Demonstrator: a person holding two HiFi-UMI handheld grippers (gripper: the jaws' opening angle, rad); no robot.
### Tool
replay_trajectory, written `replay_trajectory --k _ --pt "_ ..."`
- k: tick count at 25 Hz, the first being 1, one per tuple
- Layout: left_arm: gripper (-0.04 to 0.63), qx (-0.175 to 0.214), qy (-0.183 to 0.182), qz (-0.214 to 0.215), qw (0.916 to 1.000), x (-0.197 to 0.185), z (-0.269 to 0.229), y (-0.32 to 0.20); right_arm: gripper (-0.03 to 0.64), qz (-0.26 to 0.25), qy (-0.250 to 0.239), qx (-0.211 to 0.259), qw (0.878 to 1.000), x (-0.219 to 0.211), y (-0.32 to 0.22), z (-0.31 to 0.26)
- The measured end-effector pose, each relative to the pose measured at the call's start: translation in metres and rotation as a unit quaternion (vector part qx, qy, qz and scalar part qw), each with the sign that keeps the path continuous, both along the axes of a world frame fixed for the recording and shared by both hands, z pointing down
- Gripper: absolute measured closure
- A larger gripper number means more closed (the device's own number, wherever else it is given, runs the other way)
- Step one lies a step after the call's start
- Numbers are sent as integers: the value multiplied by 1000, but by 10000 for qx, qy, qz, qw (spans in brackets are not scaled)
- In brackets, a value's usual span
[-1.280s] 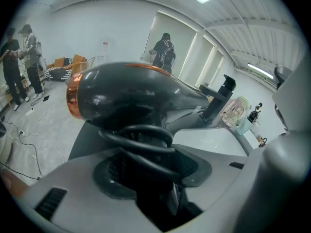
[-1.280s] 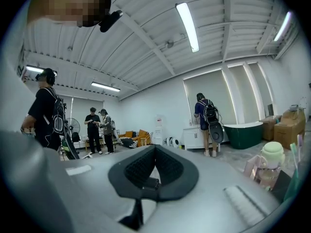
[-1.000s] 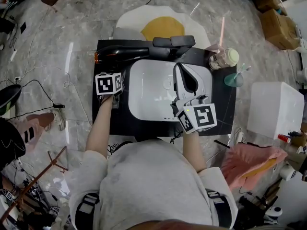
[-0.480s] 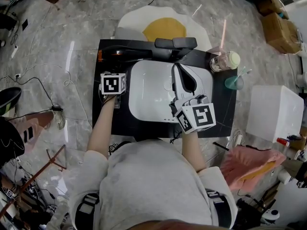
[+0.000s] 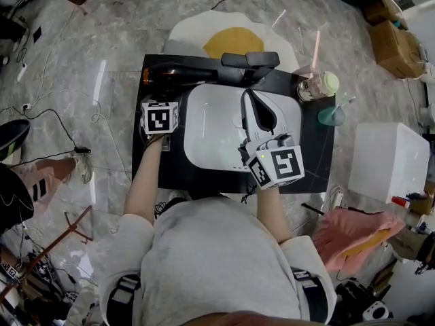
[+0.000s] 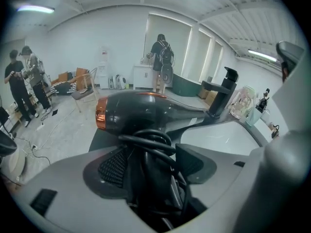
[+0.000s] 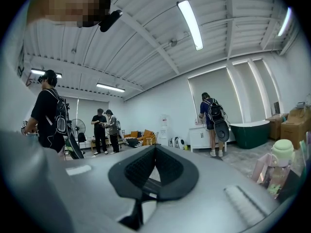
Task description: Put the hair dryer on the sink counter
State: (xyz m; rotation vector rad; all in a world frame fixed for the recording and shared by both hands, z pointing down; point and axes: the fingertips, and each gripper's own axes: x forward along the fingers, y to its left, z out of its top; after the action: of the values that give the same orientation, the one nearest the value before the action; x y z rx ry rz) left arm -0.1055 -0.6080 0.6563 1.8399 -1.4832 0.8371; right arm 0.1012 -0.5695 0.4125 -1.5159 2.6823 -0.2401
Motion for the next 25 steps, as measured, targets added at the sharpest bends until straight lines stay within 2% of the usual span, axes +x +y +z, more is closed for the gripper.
replay_trajectory --k 4,8,9,13,15,20,25 --pt "293 246 142 -77 9996 -5 -17 11 606 -27 -4 60 10000 -5 9 -6" --pt "299 703 351 -16 9969 -9 -48 25 606 3 -35 131 9999 -12 20 -14" --pt "319 820 365 3 9960 -10 -56 28 606 21 -33 146 9999 -14 23 -16" --pt "529 1285 307 -42 9912 -21 -88 45 606 99 -3 201 9997 -18 36 -24" --pt "577 1485 365 -55 9882 -25 -103 53 606 151 19 234 9996 -20 43 -28" --pt "588 1927 586 92 9795 -31 -142 76 606 238 87 286 9993 -29 67 -36" --pt "588 2392 822 204 9673 -38 -184 103 606 267 175 366 9988 -41 94 -46"
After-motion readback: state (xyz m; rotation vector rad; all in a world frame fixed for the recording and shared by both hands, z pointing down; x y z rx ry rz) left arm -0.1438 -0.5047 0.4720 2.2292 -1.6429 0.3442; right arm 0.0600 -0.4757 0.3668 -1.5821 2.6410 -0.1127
